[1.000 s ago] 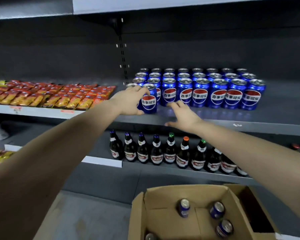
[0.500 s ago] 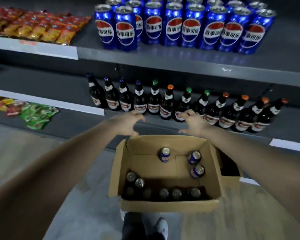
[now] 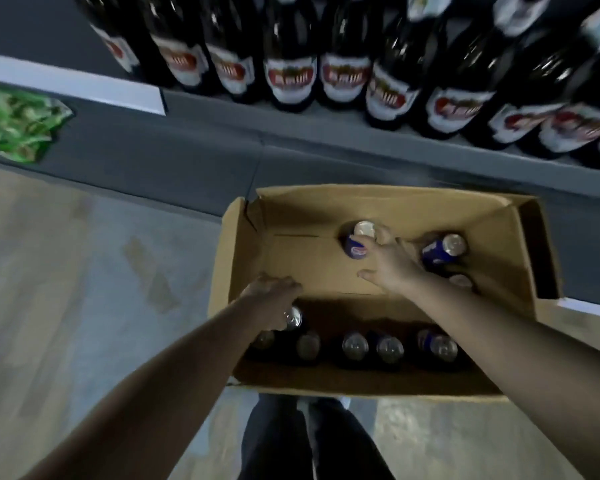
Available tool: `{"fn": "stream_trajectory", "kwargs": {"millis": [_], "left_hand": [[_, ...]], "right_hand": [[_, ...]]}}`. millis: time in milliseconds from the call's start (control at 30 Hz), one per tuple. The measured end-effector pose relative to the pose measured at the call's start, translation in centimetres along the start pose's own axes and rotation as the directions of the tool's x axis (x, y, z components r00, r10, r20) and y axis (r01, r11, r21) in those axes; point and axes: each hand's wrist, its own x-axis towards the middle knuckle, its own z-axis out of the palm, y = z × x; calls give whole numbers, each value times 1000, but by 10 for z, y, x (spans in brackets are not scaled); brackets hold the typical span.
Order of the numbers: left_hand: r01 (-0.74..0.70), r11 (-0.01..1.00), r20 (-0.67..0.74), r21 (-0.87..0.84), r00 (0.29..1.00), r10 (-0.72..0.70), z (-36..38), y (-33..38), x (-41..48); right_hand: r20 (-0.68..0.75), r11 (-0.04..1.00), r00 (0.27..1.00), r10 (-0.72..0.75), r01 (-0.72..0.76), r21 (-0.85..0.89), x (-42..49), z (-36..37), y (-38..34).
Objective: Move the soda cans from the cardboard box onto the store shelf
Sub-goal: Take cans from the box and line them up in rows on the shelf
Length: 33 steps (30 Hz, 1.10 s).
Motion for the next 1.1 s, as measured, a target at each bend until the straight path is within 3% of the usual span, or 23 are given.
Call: {"fn": "stream_trajectory", "kwargs": {"millis": [200, 567, 733, 933, 1100], "left_hand": [[10, 987, 119, 160, 992, -30, 71, -3, 77], [24, 987, -28, 161, 999, -19, 114, 0, 103], [11, 986, 1, 169, 1000, -11, 103, 0, 109], [-9, 989, 10, 147, 1000, 8, 82, 5, 100], [-10, 993, 27, 121, 1000, 7, 36, 12, 71]], "right_hand": [[-64, 994, 994, 88, -83, 76, 87, 57, 22], [-150, 963, 956, 253, -264, -59, 133, 98, 27], [-119, 939, 932, 342, -334, 82, 137, 94, 32], [-100, 932, 941, 323, -299, 204, 105, 88, 31], [18, 967, 980, 197, -198, 158, 65, 50, 20]]}}
